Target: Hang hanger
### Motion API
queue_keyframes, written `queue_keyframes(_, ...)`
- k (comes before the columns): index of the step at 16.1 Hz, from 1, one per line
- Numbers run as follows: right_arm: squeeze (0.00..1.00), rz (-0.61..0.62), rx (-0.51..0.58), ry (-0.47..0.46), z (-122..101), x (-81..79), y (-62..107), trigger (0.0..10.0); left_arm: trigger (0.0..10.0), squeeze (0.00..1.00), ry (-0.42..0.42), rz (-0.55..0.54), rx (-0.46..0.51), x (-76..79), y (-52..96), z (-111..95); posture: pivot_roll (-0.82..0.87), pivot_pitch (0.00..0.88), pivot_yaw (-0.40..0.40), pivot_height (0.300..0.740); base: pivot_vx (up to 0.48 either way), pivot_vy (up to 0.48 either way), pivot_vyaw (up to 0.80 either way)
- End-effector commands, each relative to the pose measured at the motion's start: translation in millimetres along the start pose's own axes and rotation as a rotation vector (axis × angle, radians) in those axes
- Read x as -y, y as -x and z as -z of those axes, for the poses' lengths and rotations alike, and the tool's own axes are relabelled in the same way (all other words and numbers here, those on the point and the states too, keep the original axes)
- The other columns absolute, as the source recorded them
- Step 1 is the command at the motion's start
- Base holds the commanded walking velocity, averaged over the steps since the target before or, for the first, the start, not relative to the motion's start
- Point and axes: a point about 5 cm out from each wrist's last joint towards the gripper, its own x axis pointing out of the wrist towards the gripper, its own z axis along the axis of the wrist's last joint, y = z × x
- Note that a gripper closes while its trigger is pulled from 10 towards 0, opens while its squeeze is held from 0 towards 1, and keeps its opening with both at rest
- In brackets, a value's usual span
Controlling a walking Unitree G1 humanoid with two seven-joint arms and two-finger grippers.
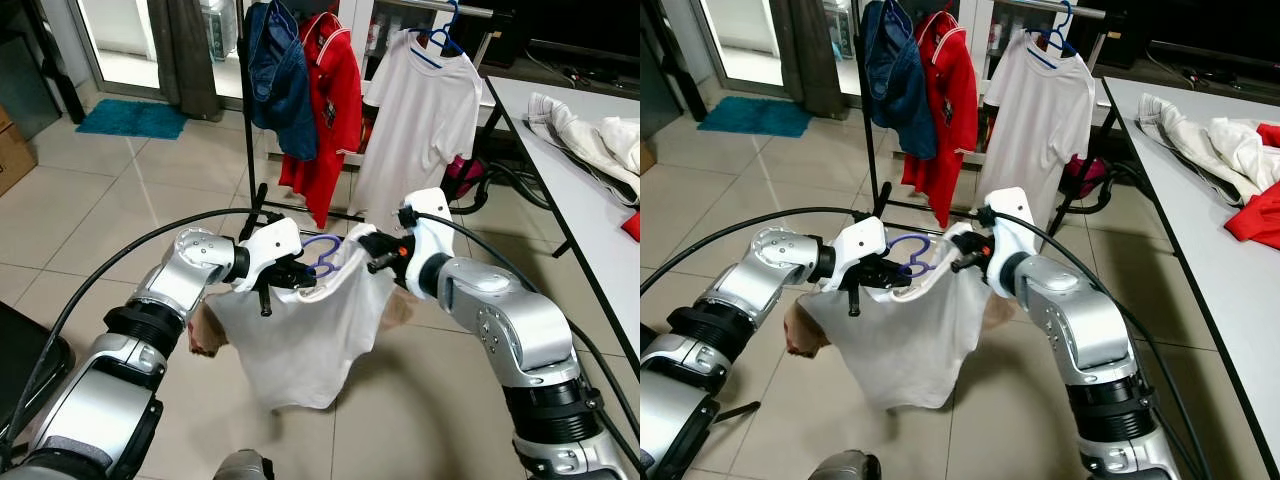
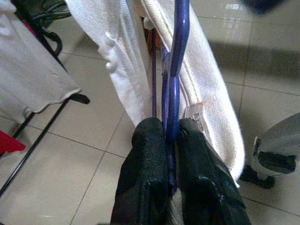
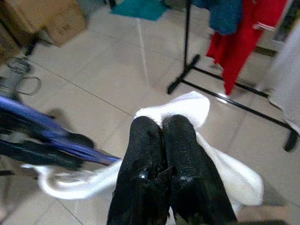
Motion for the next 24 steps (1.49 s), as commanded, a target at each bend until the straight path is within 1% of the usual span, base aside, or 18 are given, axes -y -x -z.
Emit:
queue_keyframes(1,1.00,0.002,0.018,0.008,-3.7,2.9,1.8,10.0,0.0,0.00,-0.046,0.038,0.026,0.9,0.1,-10.3,0.06,0.000,-0.036,0.740,0.000,0.000,0.00)
queue_keyframes(3,1.00,-0.042,0.028,0.031,-4.5,2.7,4.3,10.0,0.0,0.00,-0.033,0.061,0.051,2.5,0.7,-12.1,0.05,0.000,-0.034,0.740,0.000,0.000,0.00)
queue_keyframes(5,1.00,-0.061,0.040,0.063,-6.3,9.3,8.4,10.0,0.0,0.00,-0.029,0.065,0.052,0.8,4.1,-11.7,0.05,0.000,-0.032,0.740,0.000,0.000,0.00)
queue_keyframes(7,1.00,-0.130,0.101,0.085,-17.0,19.3,20.0,10.0,0.0,0.00,-0.022,0.100,0.059,-0.6,13.0,-10.9,0.05,0.000,-0.032,0.740,0.000,0.000,0.00)
queue_keyframes(9,1.00,-0.206,0.131,0.137,-21.8,21.8,28.3,10.0,0.0,0.00,-0.023,0.126,0.065,-0.3,17.5,-11.2,0.05,0.000,-0.033,0.740,0.000,0.000,0.00)
queue_keyframes(10,1.00,-0.276,0.124,0.219,-20.8,23.1,36.4,10.0,0.0,0.00,-0.032,0.153,0.065,1.0,20.3,-11.3,0.05,0.000,-0.035,0.740,0.000,0.000,0.00)
queue_keyframes(11,1.00,-0.360,0.106,0.300,-18.8,21.3,45.2,10.0,0.0,0.00,-0.050,0.200,0.068,4.1,23.0,-12.3,0.05,0.000,-0.035,0.740,0.000,0.000,0.00)
queue_keyframes(12,1.00,-0.421,0.085,0.337,-16.8,16.9,49.5,10.0,0.0,0.00,-0.060,0.232,0.068,6.3,24.3,-13.0,0.05,0.000,-0.036,0.740,0.000,0.000,0.00)
queue_keyframes(13,1.00,-0.449,0.074,0.350,-15.2,14.4,50.7,10.0,0.0,0.00,-0.070,0.240,0.068,6.8,24.5,-13.6,0.05,0.000,-0.036,0.740,0.000,0.000,0.00)
queue_keyframes(14,1.00,-0.506,0.053,0.369,-11.2,7.2,52.5,10.0,0.0,0.00,-0.089,0.258,0.069,8.4,24.1,-15.4,0.05,0.000,-0.036,0.740,0.000,0.000,0.00)
queue_keyframes(15,0.00,-0.541,0.042,0.369,-5.9,-3.0,49.1,10.0,0.0,0.00,-0.112,0.268,0.075,9.5,22.2,-19.0,0.05,0.000,-0.037,0.740,0.000,0.000,0.00)
queue_keyframes(16,0.00,-0.551,0.039,0.367,-3.9,-6.8,47.2,10.0,0.0,0.00,-0.121,0.270,0.078,9.8,21.4,-20.5,0.05,0.000,-0.037,0.740,0.000,0.000,0.00)
queue_keyframes(17,0.00,-0.568,0.028,0.357,1.6,-16.0,41.5,10.0,0.0,0.00,-0.139,0.270,0.085,10.2,18.4,-24.3,0.05,0.000,-0.036,0.740,0.000,0.000,0.00)
queue_keyframes(18,0.00,-0.570,0.021,0.350,5.4,-20.5,37.1,10.0,0.0,0.00,-0.150,0.275,0.093,10.8,16.7,-27.5,0.05,0.000,-0.035,0.740,0.000,0.000,0.00)
queue_keyframes(19,0.00,-0.556,0.019,0.329,7.5,-24.9,31.8,8.8,0.0,0.00,-0.159,0.280,0.101,11.5,14.6,-31.0,0.05,0.000,-0.035,0.740,0.000,0.000,0.00)
queue_keyframes(20,0.00,-0.553,0.019,0.319,8.1,-27.0,29.9,4.1,0.0,0.00,-0.164,0.282,0.104,11.8,13.7,-32.4,0.05,0.000,-0.035,0.740,0.000,0.000,0.00)
queue_keyframes(21,0.00,-0.551,0.019,0.306,9.0,-30.3,27.5,0.0,0.0,0.00,-0.175,0.287,0.109,12.4,12.4,-34.8,0.05,0.000,-0.032,0.740,0.000,0.000,0.00)
queue_keyframes(24,0.00,-0.545,0.016,0.294,10.2,-31.7,25.2,0.0,0.0,0.00,-0.188,0.298,0.108,13.2,11.6,-37.0,0.05,0.000,-0.033,0.740,0.000,0.000,0.00)
